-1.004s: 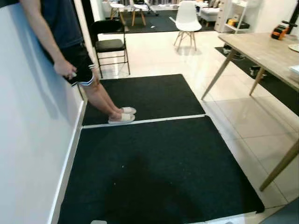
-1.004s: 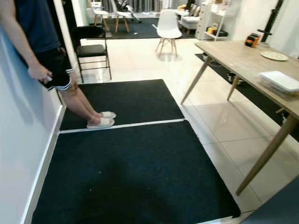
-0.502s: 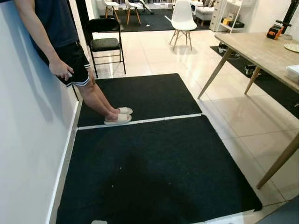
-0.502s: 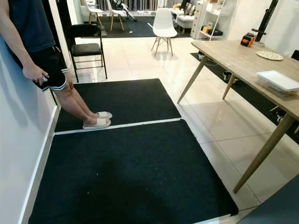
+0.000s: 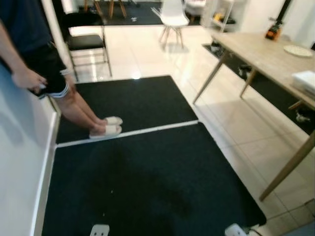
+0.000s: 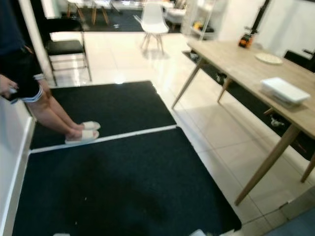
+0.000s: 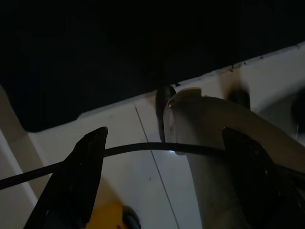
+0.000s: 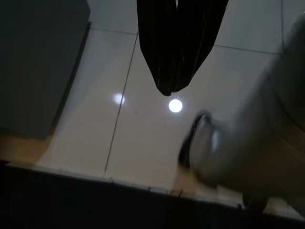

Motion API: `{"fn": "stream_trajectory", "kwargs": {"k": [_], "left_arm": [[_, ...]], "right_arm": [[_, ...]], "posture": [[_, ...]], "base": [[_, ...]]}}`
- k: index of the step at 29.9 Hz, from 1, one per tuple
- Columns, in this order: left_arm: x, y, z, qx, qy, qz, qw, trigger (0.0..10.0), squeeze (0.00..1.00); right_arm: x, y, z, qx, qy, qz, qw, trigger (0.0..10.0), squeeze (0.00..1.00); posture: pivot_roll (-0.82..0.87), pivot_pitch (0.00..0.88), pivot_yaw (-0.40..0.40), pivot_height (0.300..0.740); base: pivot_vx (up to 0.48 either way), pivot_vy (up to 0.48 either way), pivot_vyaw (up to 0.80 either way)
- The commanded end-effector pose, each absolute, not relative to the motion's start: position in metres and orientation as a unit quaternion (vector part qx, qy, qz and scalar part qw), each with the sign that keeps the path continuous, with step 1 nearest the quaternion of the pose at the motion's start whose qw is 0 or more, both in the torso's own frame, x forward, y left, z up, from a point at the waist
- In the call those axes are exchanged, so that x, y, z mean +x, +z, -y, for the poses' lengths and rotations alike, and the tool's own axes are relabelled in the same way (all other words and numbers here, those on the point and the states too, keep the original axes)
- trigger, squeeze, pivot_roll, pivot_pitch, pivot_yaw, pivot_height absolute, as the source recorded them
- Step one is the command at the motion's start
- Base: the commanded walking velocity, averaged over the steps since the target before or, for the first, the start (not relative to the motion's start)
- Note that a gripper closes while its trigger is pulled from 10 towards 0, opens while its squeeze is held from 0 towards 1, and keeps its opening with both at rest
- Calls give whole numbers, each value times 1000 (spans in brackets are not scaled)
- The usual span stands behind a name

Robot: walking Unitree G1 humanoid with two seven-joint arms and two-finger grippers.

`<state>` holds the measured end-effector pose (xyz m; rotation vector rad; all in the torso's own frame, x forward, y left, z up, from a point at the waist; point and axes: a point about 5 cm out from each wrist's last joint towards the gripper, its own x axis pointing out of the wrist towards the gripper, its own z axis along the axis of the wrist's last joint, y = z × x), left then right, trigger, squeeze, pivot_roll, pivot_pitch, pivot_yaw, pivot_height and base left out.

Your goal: Restocking fridge

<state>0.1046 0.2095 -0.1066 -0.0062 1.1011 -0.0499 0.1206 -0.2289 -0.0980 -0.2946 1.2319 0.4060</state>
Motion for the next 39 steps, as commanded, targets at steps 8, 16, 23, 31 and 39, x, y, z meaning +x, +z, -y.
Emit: {"fn": "stream_trajectory", "kwargs": {"k": [8,16,23,31,39], "left_arm": [[93,-111,-204,-9,-29,-542,840,10000,0],[93,-111,-204,-9,-30,-543,839,10000,0],[93,-111,-205,-7,-31,-543,839,10000,0],[94,-110,-205,-7,-32,-542,840,10000,0],[96,-110,-205,-7,-32,-540,841,10000,0]], "right_arm": [[114,-99,234,-135,181,-583,780,10000,0],[113,-99,235,-139,174,-592,775,10000,0],[110,-100,240,-155,165,-609,761,10000,0],[109,-100,244,-166,156,-615,755,10000,0],[103,-100,250,-182,138,-624,747,10000,0]], "posture": [[-70,0,-35,740],[-70,0,-35,740],[-65,0,-35,740],[-65,0,-35,740],[-67,0,-35,740]], "base": [[420,0,0],[480,0,0],[480,0,-675],[480,0,-788],[480,0,-788]]}}
